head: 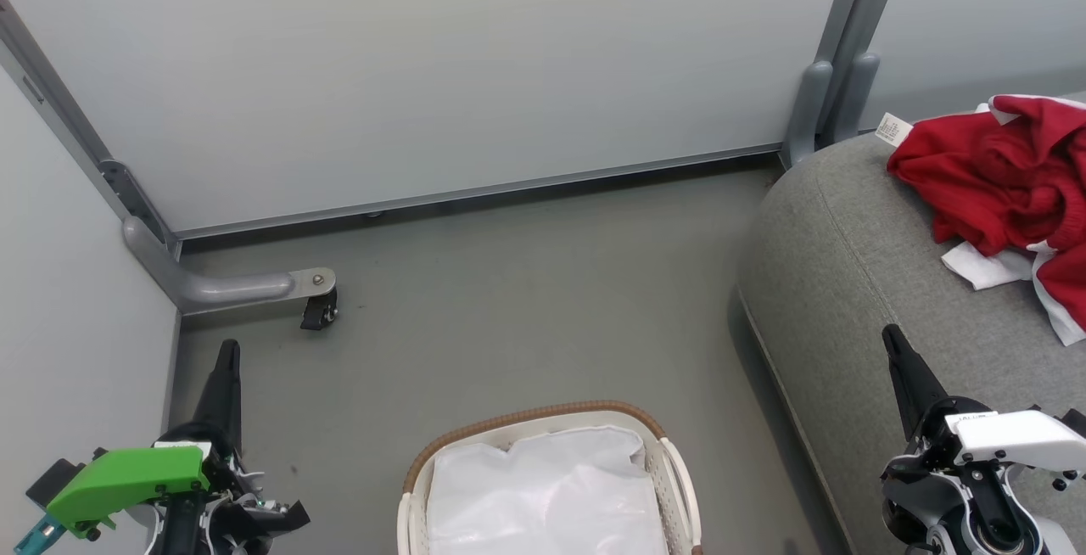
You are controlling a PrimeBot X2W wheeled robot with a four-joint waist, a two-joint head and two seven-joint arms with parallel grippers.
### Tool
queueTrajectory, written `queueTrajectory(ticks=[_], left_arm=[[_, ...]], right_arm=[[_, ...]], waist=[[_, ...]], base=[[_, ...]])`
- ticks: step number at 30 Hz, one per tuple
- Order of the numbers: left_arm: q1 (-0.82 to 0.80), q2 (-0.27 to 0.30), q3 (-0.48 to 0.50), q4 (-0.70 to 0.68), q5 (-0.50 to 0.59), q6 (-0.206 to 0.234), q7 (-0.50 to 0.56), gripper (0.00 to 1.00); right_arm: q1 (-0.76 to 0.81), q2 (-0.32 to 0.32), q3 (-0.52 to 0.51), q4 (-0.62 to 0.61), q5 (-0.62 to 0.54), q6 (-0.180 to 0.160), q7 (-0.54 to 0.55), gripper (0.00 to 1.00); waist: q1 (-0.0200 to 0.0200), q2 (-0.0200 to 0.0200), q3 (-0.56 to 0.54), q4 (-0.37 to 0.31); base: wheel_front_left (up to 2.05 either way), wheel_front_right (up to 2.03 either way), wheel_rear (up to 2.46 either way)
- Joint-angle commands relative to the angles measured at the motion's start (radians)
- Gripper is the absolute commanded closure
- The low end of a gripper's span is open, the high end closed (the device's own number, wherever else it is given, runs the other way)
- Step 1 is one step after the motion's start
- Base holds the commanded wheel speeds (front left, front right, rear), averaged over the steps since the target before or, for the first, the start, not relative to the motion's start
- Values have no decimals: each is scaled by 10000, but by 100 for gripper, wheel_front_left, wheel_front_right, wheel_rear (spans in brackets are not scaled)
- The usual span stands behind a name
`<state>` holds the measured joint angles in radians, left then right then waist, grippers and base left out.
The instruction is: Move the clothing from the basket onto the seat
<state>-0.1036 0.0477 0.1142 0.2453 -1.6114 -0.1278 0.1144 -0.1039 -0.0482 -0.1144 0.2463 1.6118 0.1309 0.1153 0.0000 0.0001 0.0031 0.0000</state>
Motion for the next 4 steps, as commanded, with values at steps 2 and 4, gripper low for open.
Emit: queueTrajectory(ticks=[2, 4], left_arm=[[-99, 48, 20, -18, -31, -60, 28, 100], [-99, 48, 20, -16, -32, -60, 27, 100]], right_arm=[[-87, -44, -23, -31, 10, -3, 21, 100], [-87, -44, -23, -31, 10, -3, 22, 100]], waist=[[0, -1, 0, 0], [0, -1, 0, 0]], base=[[0, 0, 0], [0, 0, 0]])
